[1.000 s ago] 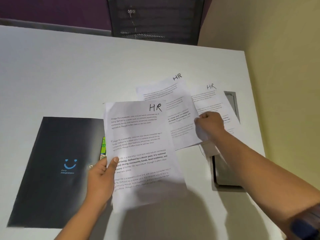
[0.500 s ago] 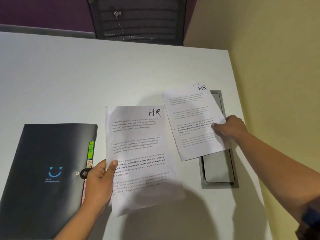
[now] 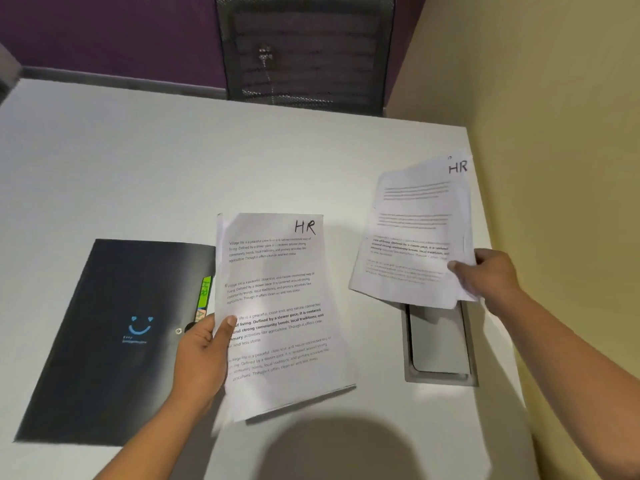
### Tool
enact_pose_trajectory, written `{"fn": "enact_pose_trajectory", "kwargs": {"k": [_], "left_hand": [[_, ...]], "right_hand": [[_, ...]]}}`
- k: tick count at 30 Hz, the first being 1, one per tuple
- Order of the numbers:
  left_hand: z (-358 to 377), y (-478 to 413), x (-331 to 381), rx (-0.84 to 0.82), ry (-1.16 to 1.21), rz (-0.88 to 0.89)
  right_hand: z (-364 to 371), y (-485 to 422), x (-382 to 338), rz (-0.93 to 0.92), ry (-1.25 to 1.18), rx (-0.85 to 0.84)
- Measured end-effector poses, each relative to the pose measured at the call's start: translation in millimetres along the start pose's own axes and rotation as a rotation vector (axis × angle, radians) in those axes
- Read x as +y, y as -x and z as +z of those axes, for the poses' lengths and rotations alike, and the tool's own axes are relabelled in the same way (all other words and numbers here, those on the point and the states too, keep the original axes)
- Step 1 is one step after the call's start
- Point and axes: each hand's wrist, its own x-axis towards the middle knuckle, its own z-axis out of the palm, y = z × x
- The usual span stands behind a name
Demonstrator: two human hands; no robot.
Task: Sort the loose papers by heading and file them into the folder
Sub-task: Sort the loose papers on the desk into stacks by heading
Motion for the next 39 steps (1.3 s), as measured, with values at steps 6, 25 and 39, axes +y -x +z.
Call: {"fn": "enact_pose_trajectory", "kwargs": {"k": [6,25,39], "left_hand": [[-7,20,0,0.01,0.009,0.031],[8,97,29,-0.285,0.218,0.028],[2,122,28,-0.254,0.331,-0.008]], "right_hand": [[-35,99,9,0.017,-0.417,-0.257],[4,263,23,-0.136,-0.343,-0.358],[-8,277,39,-0.14,-0.416,-0.151]]}}
